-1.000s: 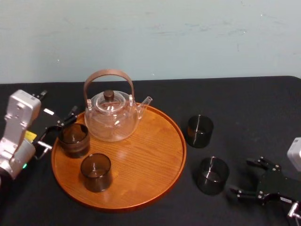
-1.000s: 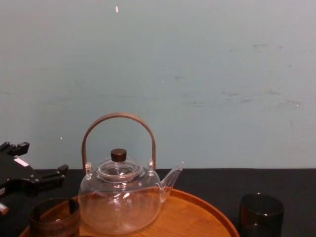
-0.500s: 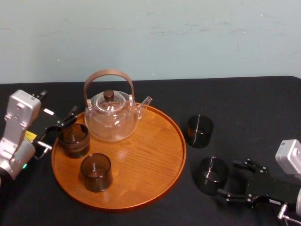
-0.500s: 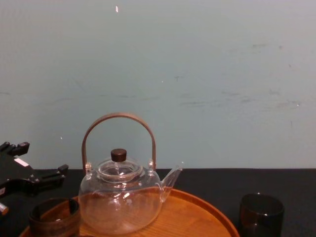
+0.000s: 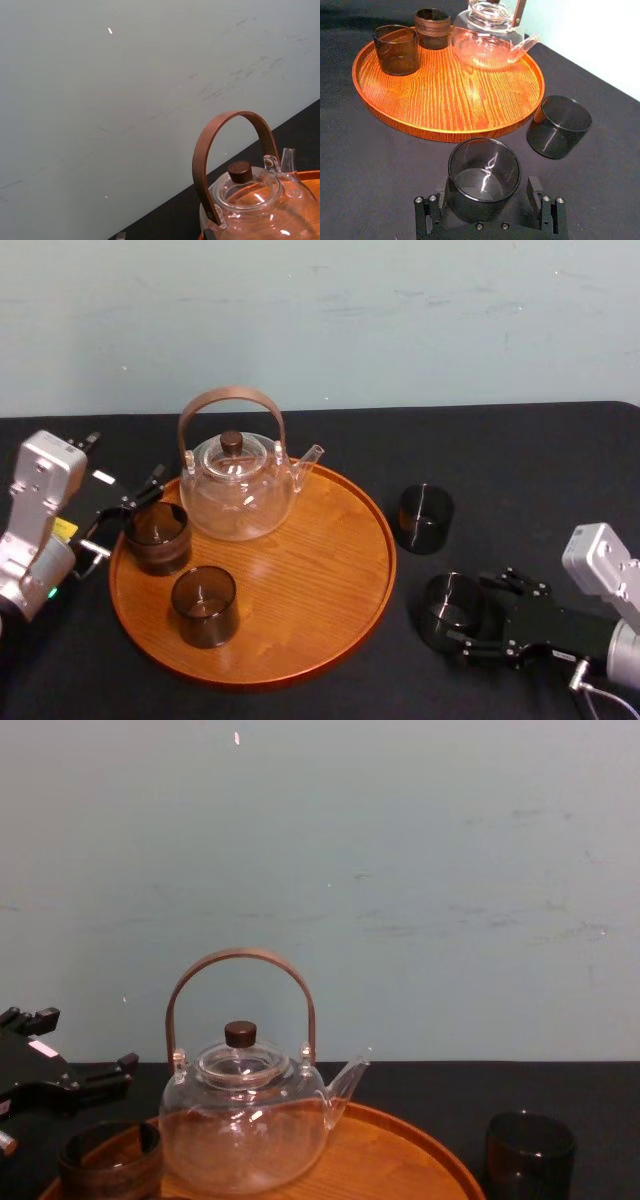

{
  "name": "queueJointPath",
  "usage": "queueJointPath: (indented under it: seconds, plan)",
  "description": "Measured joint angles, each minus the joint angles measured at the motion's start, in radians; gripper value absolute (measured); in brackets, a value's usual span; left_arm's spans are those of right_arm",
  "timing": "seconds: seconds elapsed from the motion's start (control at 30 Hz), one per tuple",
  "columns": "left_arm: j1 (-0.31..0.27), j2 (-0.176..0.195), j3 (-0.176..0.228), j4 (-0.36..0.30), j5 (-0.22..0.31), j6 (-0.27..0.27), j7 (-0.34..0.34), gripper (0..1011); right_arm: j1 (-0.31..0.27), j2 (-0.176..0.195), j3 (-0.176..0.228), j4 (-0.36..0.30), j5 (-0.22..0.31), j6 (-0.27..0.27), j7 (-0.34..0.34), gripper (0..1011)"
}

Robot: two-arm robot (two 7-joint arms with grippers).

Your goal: Pick up the glass from the table and place it on the tray.

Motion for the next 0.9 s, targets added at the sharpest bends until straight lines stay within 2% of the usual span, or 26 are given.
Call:
queueJointPath:
  seconds: [0.4, 0.9]
  plan:
    - [0.0, 0.0, 0.0, 0.0, 0.0, 0.0, 0.0, 1002, 0.047, -0.02, -0.034, 0.031, -0.001, 0.012, 0.017, 1002]
    - [0.0, 0.0, 0.0, 0.0, 0.0, 0.0, 0.0, 1002, 0.083, -0.032, -0.059, 0.049, 0.001, 0.021, 0.019, 1002]
